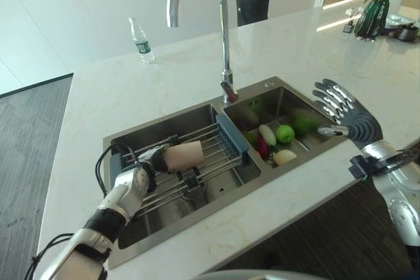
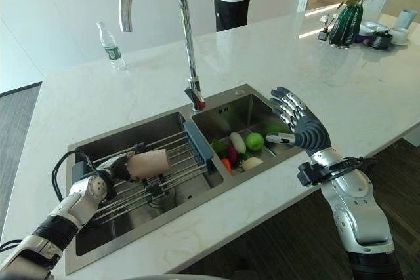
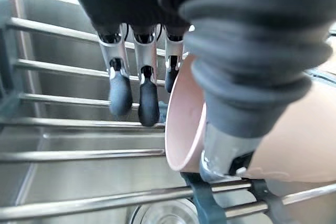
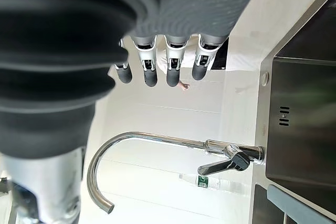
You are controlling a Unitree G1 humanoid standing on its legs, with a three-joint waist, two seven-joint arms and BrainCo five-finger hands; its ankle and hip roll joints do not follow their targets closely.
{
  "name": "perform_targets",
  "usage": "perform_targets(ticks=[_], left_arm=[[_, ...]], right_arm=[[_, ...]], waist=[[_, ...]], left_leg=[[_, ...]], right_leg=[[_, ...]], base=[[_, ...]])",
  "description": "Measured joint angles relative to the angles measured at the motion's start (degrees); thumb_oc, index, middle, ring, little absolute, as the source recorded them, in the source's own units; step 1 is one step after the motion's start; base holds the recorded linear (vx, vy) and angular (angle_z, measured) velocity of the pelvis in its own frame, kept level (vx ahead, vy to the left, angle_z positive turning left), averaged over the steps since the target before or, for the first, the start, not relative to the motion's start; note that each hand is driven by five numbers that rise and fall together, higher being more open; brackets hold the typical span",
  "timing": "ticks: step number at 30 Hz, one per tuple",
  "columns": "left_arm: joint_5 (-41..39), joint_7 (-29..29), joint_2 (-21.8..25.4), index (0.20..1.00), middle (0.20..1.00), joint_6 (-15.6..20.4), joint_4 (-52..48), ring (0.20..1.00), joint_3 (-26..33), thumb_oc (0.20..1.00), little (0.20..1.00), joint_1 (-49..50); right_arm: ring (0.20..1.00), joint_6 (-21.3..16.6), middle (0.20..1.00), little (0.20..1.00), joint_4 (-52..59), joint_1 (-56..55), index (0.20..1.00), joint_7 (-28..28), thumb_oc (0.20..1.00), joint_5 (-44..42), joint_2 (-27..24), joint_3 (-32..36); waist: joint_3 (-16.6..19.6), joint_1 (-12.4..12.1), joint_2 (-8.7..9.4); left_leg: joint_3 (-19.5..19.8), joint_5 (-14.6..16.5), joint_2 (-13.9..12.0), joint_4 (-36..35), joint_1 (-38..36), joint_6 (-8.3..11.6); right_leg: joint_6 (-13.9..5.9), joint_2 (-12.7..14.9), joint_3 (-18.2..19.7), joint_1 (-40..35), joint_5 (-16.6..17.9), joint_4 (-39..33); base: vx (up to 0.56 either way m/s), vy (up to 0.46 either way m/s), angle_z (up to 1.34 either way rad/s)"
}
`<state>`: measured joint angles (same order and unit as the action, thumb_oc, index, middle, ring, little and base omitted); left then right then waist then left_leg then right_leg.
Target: Place the dishes in the dishwasher.
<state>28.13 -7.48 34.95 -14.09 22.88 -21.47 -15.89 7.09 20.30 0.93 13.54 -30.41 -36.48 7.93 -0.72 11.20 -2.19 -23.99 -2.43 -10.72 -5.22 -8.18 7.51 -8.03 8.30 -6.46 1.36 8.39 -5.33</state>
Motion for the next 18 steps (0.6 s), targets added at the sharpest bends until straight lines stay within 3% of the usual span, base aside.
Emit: perform_targets(ticks=[8, 14, 18], left_arm=[[-0.1, 0.16, 0.14, 0.2, 0.2, 1.0, -1.45, 0.2, -0.02, 0.2, 0.2, 0.07], [-2.45, 1.81, 2.92, 0.2, 0.2, 5.75, -6.29, 0.2, 0.47, 0.2, 0.2, 0.21], [-7.48, 3.22, 3.36, 0.2, 0.2, 7.74, -11.75, 0.2, 7.4, 0.2, 0.2, 3.51]], right_arm=[[1.0, -0.05, 1.0, 1.0, -0.01, 0.0, 1.0, -0.01, 1.0, 0.01, 0.01, 0.0], [1.0, -0.18, 1.0, 1.0, -0.02, -0.01, 1.0, -0.12, 1.0, 0.03, 0.06, 0.02], [1.0, -0.37, 1.0, 1.0, -0.03, -0.4, 1.0, -0.27, 1.0, 0.06, 0.09, 0.58]], waist=[[-0.13, -0.37, 0.2], [-0.35, -0.58, 0.53], [-0.62, -0.77, 0.74]], left_leg=[[0.05, 0.01, -0.11, 0.0, 0.09, 0.0], [0.17, 0.03, -0.15, -0.01, 0.14, -0.02], [0.56, 0.03, -0.2, 0.0, 0.16, -0.02]], right_leg=[[0.01, 0.13, -0.14, 0.01, -0.02, -0.01], [0.01, 0.17, -0.33, -0.05, -0.09, -0.01], [0.0, 0.14, -0.55, -0.17, -0.17, -0.02]], base=[[-0.03, -0.006, 0.0], [0.0, 0.0, 0.0], [0.0, -0.004, 0.01]])
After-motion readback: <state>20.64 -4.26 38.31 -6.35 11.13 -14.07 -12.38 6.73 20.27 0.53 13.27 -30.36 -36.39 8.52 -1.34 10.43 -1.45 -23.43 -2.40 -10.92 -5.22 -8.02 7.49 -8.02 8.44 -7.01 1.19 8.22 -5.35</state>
